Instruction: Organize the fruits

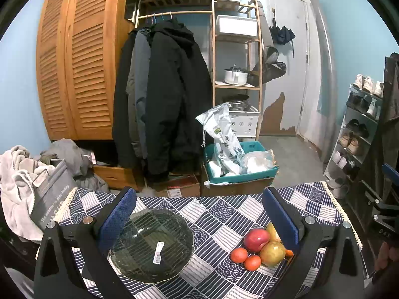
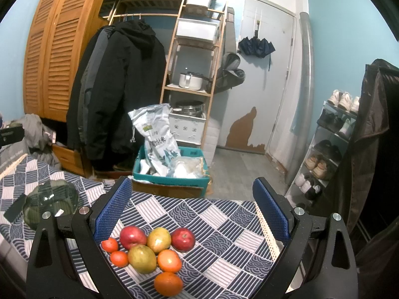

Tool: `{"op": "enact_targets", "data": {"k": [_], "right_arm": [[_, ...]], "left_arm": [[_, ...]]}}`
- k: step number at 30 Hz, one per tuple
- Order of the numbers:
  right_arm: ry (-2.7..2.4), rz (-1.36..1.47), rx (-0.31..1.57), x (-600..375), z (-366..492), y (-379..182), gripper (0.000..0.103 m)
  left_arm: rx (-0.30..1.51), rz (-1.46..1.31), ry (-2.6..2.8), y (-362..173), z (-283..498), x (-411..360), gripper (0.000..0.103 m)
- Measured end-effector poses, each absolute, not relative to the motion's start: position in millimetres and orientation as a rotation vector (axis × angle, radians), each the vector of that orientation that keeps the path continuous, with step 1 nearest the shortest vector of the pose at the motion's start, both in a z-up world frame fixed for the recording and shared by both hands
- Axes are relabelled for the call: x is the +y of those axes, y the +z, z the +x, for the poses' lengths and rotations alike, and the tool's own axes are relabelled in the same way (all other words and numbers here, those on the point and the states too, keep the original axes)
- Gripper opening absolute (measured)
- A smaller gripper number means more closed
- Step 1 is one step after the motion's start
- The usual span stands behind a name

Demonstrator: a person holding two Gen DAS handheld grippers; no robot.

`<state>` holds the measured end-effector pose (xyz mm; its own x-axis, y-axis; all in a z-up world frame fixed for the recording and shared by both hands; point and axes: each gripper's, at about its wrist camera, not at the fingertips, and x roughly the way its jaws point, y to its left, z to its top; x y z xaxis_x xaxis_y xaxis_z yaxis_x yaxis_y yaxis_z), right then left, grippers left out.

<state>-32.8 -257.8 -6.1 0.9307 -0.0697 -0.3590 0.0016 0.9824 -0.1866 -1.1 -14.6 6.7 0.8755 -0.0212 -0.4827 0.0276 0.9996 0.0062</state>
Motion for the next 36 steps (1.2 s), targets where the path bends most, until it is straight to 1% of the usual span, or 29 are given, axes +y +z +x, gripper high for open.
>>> {"op": "enact_targets", "data": {"k": [36], "right_arm": [[-0.036, -0.182, 0.371, -258, -34, -6, 0.096]], "left_arm": [[0.501, 0.001, -0.034, 8, -1, -24, 0.102]]}}
